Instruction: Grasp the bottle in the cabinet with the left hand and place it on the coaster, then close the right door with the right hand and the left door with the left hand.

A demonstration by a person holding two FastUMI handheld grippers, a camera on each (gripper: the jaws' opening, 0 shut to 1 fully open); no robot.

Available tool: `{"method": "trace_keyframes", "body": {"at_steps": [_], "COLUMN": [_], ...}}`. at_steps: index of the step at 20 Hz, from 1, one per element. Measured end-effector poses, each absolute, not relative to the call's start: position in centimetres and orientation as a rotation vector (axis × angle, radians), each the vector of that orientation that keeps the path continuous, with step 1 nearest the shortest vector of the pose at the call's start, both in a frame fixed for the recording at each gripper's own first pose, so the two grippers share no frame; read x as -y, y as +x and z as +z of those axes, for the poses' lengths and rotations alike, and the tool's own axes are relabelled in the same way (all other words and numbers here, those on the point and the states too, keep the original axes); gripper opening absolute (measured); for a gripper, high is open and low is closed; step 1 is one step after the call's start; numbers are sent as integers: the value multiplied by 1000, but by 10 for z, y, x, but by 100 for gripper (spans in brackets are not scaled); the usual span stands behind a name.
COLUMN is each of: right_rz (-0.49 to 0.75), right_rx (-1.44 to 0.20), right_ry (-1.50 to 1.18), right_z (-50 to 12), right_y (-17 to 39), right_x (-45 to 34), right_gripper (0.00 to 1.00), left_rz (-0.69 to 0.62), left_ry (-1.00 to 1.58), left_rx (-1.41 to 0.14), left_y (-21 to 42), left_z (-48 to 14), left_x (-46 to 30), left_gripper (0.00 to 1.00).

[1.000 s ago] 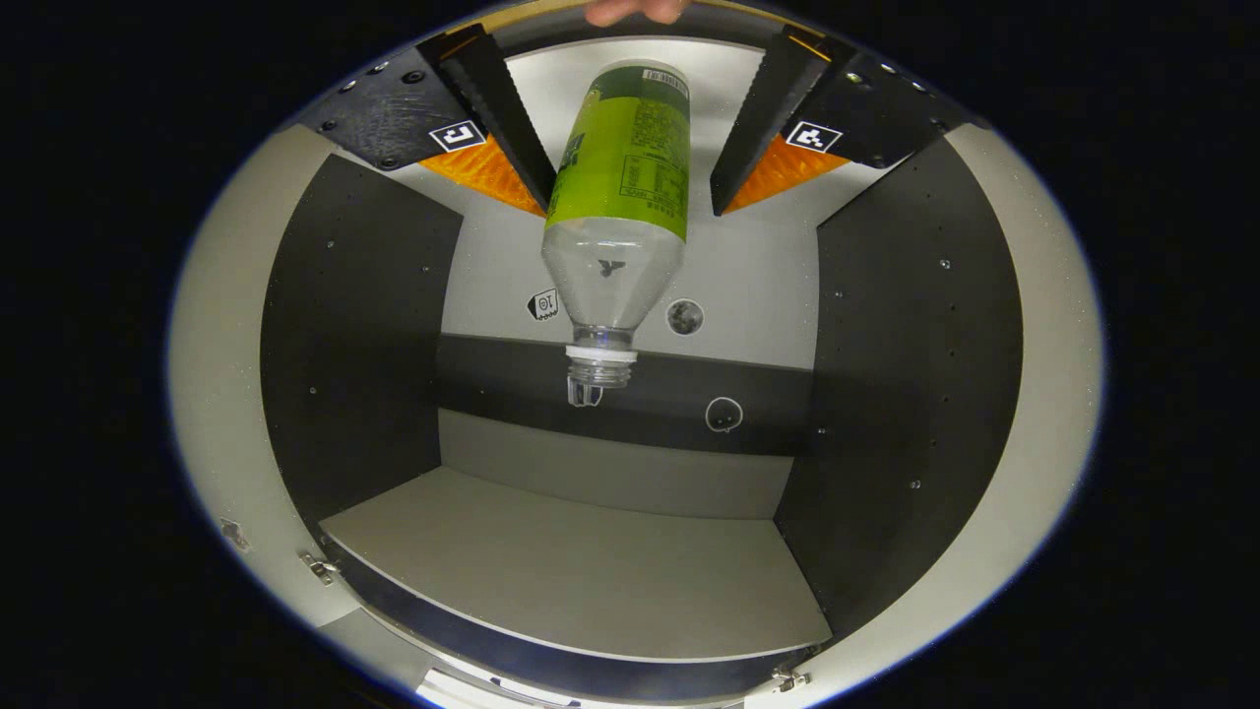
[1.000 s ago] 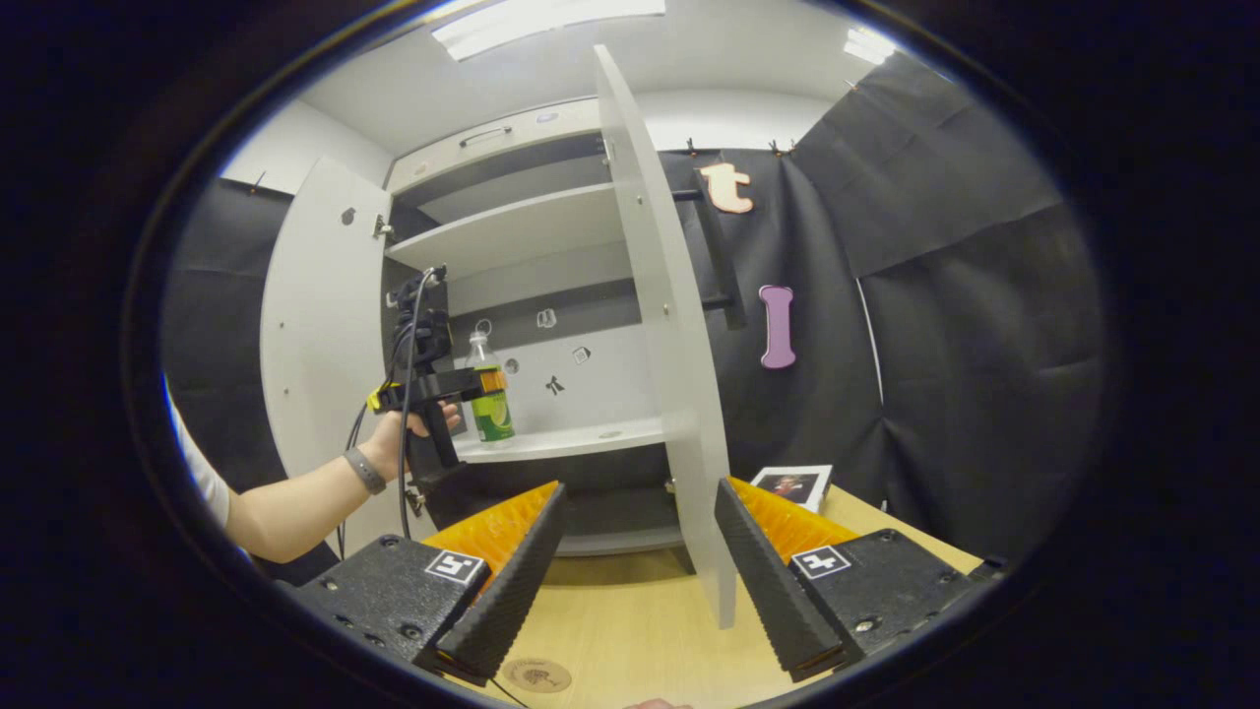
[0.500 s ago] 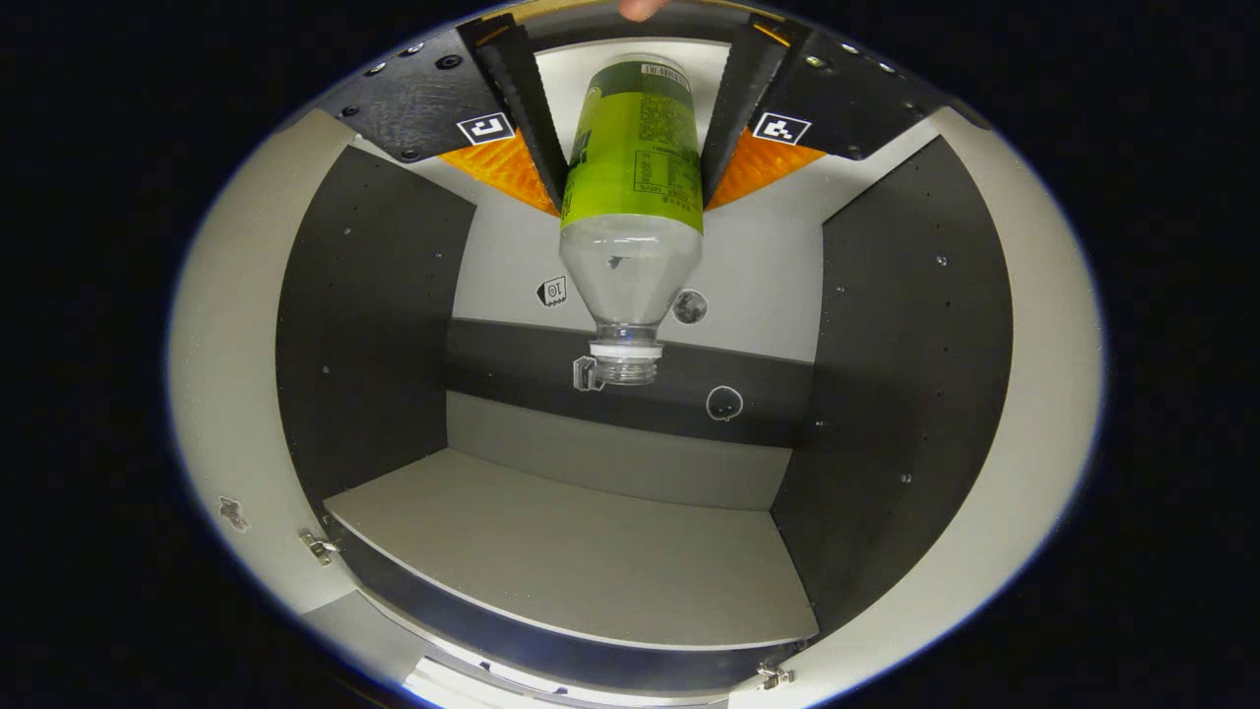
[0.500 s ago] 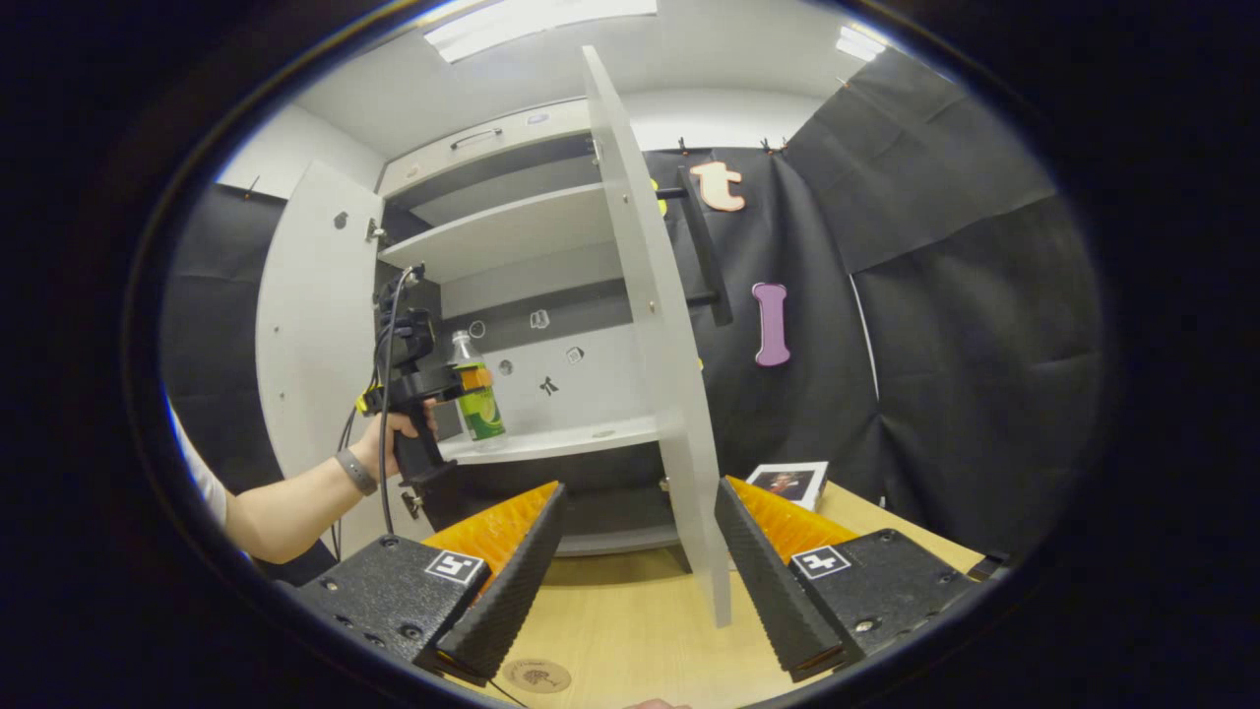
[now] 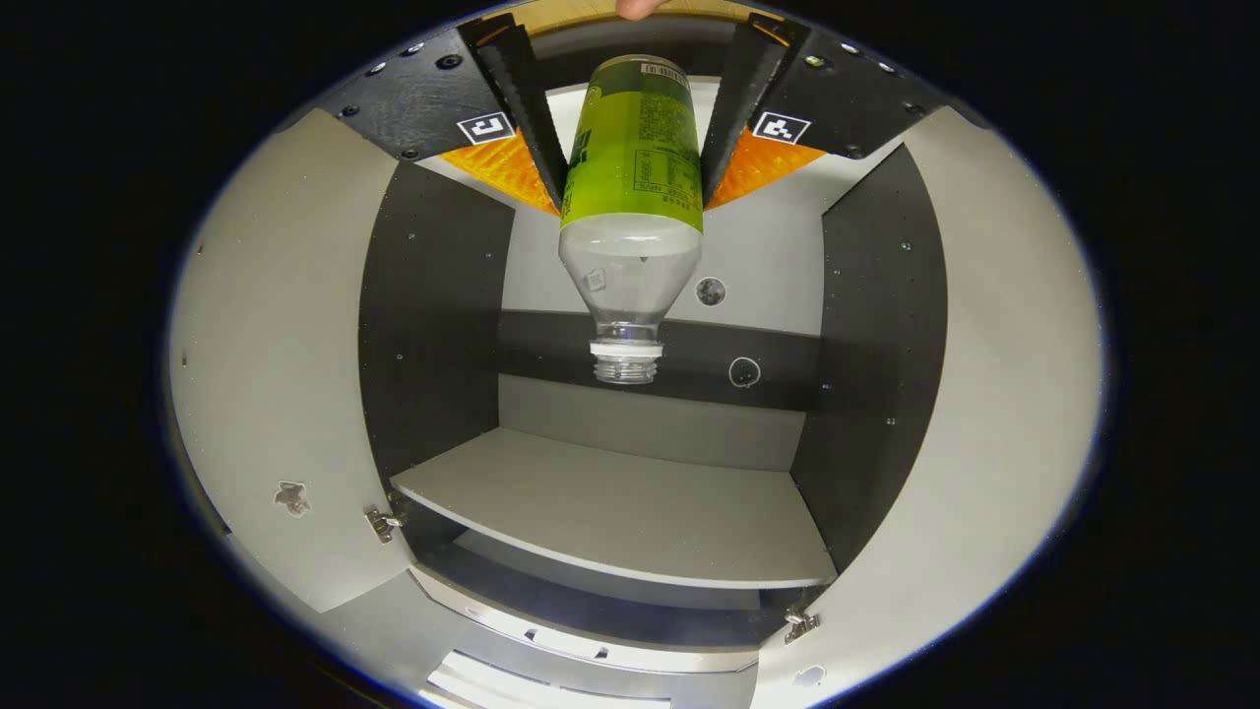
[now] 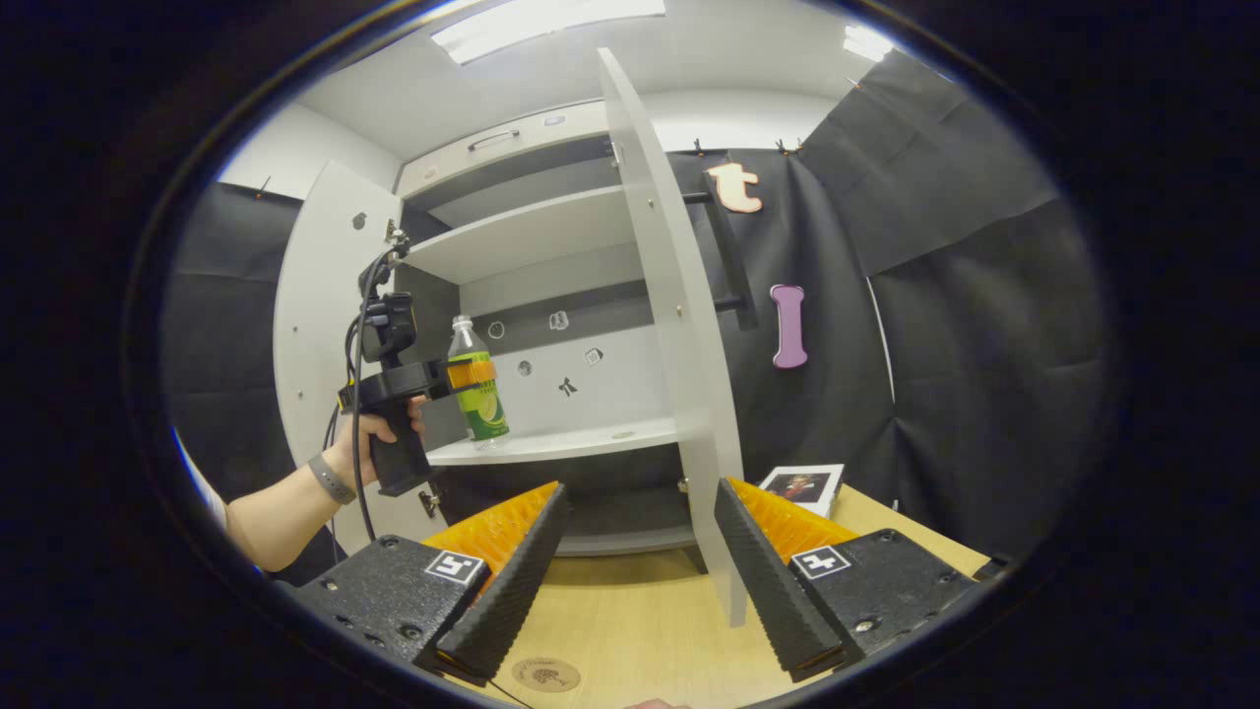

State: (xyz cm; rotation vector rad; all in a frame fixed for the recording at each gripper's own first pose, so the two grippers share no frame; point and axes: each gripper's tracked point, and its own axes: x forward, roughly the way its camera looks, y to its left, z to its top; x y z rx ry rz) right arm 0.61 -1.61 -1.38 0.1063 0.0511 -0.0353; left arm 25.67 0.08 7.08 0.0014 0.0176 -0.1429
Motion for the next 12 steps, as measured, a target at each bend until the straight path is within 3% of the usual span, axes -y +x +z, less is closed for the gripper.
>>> {"method": "trace_keyframes", "body": {"at_steps": [6,7,11,12], "right_rz": [29,37,62,65], "right_rx": [-36,-38,-21,-16], "right_ry": [102,101,96,91], "right_z": [-4,-2,10,11], "right_y": [8,9,10,11], "right_x": [4,3,-2,-3], "right_gripper": [98,98,98,98], "left_rz": [-189,-195,-172,-159], "left_ry": [-5,-11,2,2], "left_rx": [-45,-53,-63,-68], "left_y": [196,187,150,142], "left_z": [43,37,9,0], "left_x": [16,18,22,22], "left_gripper": [72,76,73,77]}}
